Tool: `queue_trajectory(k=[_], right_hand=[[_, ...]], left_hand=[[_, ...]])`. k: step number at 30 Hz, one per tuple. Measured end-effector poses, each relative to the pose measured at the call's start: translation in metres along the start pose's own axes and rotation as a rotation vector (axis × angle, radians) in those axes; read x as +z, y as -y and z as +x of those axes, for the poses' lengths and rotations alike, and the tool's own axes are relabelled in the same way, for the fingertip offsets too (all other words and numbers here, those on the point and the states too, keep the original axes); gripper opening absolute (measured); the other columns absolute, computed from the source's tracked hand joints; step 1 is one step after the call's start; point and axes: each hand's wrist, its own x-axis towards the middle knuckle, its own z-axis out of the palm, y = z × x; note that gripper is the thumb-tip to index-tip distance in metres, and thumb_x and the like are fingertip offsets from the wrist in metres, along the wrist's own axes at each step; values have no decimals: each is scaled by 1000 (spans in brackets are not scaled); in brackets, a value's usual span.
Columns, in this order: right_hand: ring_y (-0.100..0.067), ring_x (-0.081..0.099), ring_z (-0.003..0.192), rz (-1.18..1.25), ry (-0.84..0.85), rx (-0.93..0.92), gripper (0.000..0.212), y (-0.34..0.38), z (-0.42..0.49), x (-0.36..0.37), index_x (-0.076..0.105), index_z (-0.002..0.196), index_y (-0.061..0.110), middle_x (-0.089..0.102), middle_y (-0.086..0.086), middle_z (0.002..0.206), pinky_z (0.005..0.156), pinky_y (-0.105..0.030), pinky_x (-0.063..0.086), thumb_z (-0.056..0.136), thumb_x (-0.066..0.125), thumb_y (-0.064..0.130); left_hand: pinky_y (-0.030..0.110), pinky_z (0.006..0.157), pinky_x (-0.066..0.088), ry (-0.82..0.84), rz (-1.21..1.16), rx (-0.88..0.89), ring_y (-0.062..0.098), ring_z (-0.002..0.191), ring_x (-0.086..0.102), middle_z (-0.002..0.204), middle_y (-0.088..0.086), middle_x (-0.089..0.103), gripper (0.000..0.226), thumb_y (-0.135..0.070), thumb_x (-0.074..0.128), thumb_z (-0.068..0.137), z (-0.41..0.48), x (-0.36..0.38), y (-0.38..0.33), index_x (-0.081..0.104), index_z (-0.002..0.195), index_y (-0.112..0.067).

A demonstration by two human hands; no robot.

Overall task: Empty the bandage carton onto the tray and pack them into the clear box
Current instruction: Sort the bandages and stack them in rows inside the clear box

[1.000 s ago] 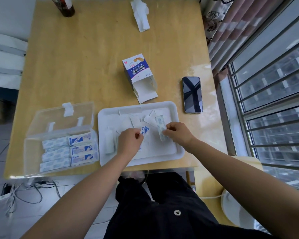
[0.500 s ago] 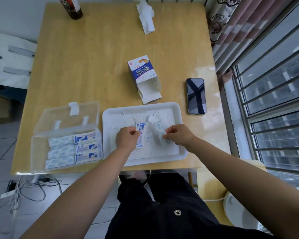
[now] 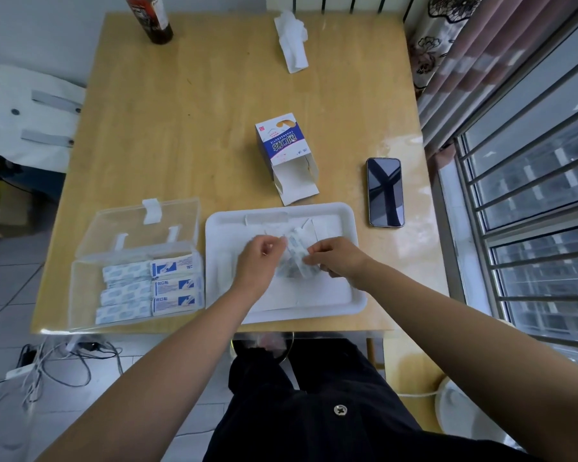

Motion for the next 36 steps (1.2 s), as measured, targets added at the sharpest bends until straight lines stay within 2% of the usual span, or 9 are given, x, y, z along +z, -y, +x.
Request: queue_trajectory(k=[4, 7, 10, 13, 18, 22, 25, 32, 36], right_hand=[[-12, 37, 52, 17, 56, -68, 8, 10, 5, 18, 62, 82, 9, 51, -2, 65, 45, -18, 30, 89, 60, 6], [-14, 44, 57, -165, -48, -160, 25, 8, 12, 28, 67, 91, 14, 59, -2, 77, 51, -20, 36, 90, 45, 3], [-19, 53, 74, -594, -114, -307, 24, 4, 22, 39, 65, 106, 20, 54, -2, 89, 64, -27, 44, 90, 52, 9], [-25, 58, 85, -921, -111, -335, 27, -3, 29, 47, 56, 112, 22, 46, -3, 106, 66, -32, 45, 86, 62, 23], [-29, 58, 86, -1072, -141, -330, 31, -4, 34, 48, 55, 106, 13, 44, -4, 110, 62, -33, 40, 87, 65, 35], [-26, 59, 85, -923, -174, -255, 17, 0, 33, 35, 64, 90, 9, 60, -6, 102, 64, -32, 43, 87, 66, 26], [-21, 57, 76, -640, -200, -196, 16, 6, 30, 20, 67, 84, 5, 65, -6, 86, 64, -30, 47, 88, 64, 21], [-14, 38, 56, 206, -18, -50, 19, 10, 21, 12, 52, 77, 8, 43, -5, 66, 47, -21, 36, 92, 63, 13], [-15, 44, 53, 207, 78, -17, 13, 12, 18, 27, 55, 82, 5, 50, -7, 64, 47, -20, 41, 91, 63, 11]], left_hand=[[29, 64, 45, 67, -282, -136, 16, 59, 49, 65, 3, 53, 10, -16, 57, 93, -4, 4, 2, 62, 90, -8], [30, 63, 48, -61, -281, -201, 18, 68, 56, 76, 5, 59, 8, -11, 53, 93, 0, -4, 12, 59, 93, -7], [31, 64, 49, -148, -208, -249, 26, 82, 63, 92, 8, 66, 9, -11, 53, 91, 3, -16, 29, 60, 95, -9], [29, 59, 45, -75, -178, -289, 27, 86, 66, 100, 10, 71, 11, -14, 54, 90, 2, -19, 39, 61, 99, -14], [18, 44, 42, 81, -106, -249, 18, 67, 58, 107, 10, 67, 23, -13, 49, 94, 3, -15, 36, 57, 115, -8], [32, 67, 51, 38, -85, -220, 30, 92, 64, 107, 10, 69, 25, -13, 49, 93, 6, -16, 36, 58, 116, -10], [40, 72, 54, 7, -58, -240, 32, 90, 65, 102, 10, 69, 23, -16, 49, 92, 9, -17, 40, 60, 111, -10], [25, 48, 37, 0, -142, -334, 18, 59, 53, 89, 12, 64, 22, -10, 40, 96, 9, -13, 23, 55, 112, -7], [24, 47, 39, 62, -284, -354, 15, 56, 53, 76, 10, 60, 23, -9, 38, 97, 6, -7, 10, 58, 107, -7]])
